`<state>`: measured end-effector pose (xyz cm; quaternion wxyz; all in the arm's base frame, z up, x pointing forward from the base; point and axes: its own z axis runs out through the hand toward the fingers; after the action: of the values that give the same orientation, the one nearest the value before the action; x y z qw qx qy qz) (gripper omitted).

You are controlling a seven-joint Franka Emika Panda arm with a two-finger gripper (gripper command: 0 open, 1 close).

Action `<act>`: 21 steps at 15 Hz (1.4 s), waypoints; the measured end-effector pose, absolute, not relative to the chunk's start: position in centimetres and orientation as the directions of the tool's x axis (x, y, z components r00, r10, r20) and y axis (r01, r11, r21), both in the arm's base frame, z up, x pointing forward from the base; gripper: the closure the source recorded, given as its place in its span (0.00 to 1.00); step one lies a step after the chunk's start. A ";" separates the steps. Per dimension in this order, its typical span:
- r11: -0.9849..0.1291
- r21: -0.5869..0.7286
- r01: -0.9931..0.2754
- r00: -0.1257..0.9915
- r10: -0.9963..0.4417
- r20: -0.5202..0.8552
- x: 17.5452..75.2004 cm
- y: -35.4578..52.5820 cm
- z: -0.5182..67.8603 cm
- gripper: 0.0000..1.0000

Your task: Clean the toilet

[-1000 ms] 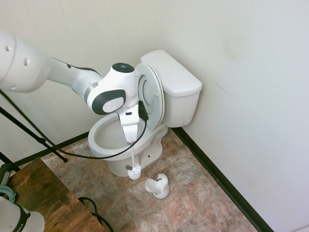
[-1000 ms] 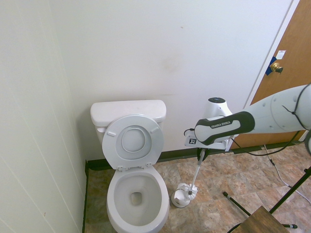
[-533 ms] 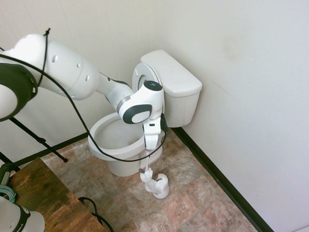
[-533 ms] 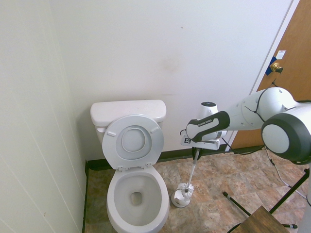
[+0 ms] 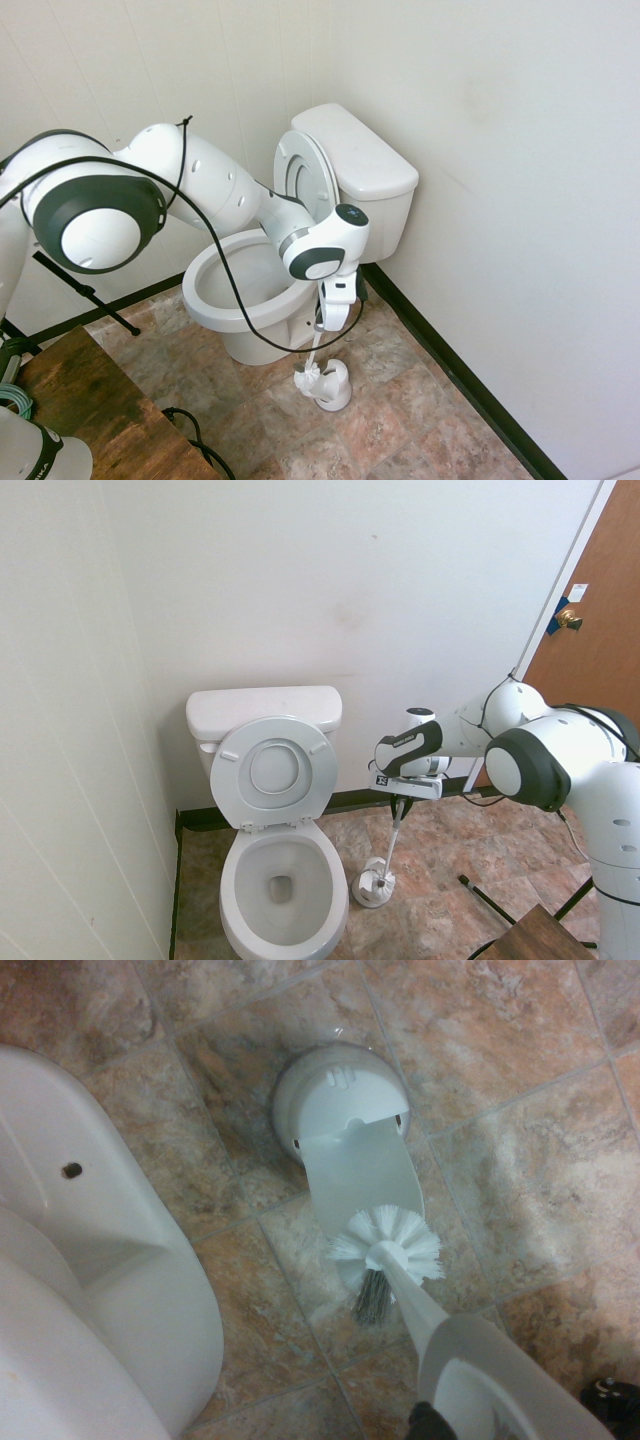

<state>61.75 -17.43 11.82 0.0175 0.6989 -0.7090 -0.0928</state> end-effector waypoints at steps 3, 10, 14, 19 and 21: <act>0.022 0.158 -0.987 -0.041 -0.992 -0.115 62.7 -19.2 10.6 1.00; 0.035 0.126 -0.991 -0.050 -0.992 -0.115 64.2 -20.9 11.5 1.00; 0.036 0.117 -0.992 -0.050 -0.992 -0.114 64.1 -21.4 12.8 1.00; 0.040 0.111 -0.993 -0.053 -0.992 -0.114 63.6 -21.6 14.2 1.00; 0.043 0.118 -0.992 -0.057 -0.992 -0.113 63.3 -21.8 14.0 1.00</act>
<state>63.27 -21.76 13.97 -0.0004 0.6867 -0.7223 -0.0820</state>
